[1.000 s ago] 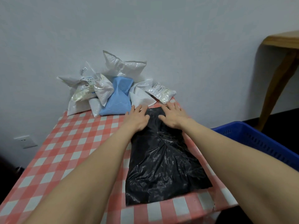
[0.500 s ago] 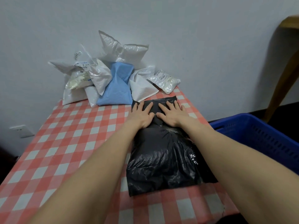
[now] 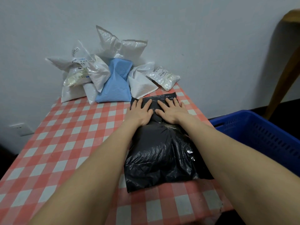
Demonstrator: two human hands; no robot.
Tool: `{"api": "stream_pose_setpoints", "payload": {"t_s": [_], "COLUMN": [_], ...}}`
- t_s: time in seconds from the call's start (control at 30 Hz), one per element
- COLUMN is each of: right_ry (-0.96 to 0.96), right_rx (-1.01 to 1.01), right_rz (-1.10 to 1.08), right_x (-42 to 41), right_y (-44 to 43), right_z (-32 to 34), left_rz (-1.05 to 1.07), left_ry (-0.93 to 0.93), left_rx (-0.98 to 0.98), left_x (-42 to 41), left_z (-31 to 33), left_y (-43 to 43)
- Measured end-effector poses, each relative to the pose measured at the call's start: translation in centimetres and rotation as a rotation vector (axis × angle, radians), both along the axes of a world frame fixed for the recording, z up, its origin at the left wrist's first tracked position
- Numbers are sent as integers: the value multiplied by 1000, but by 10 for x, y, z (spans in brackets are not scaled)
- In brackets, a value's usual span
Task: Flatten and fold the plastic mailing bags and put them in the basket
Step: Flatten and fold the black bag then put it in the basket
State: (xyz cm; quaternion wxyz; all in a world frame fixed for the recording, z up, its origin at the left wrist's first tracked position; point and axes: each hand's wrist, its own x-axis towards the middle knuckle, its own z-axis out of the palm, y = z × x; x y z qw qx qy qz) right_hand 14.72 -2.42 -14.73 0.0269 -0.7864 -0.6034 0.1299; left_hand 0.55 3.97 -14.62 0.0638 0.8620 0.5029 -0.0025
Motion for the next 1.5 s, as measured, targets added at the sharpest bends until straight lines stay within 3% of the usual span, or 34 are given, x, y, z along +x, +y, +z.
{"api": "stream_pose_setpoints", "payload": {"t_s": [0.1,0.27,0.67,0.93,1.5], "right_ry": [45,311,146,149,-2], "right_rx": [4,97,121,99,113], "right_rz": [-2,-64,-22,-54,-63], "right_x": [2,10,-25,-53,-61], "right_y": [0,-10,-86,-145,-156], "right_z": [2,18,40,24,-6], "left_rz": [-12,-6,-56,-49,-29], "left_ry": [-34,-102,-103,-85,-68], "left_rx": [41,-3,-41,13,122], "left_x": [-1,-5,-26,-48,-52], "left_z": [-2,15,42,25,-4], "left_y": [0,-3,-92,-150,-166]}}
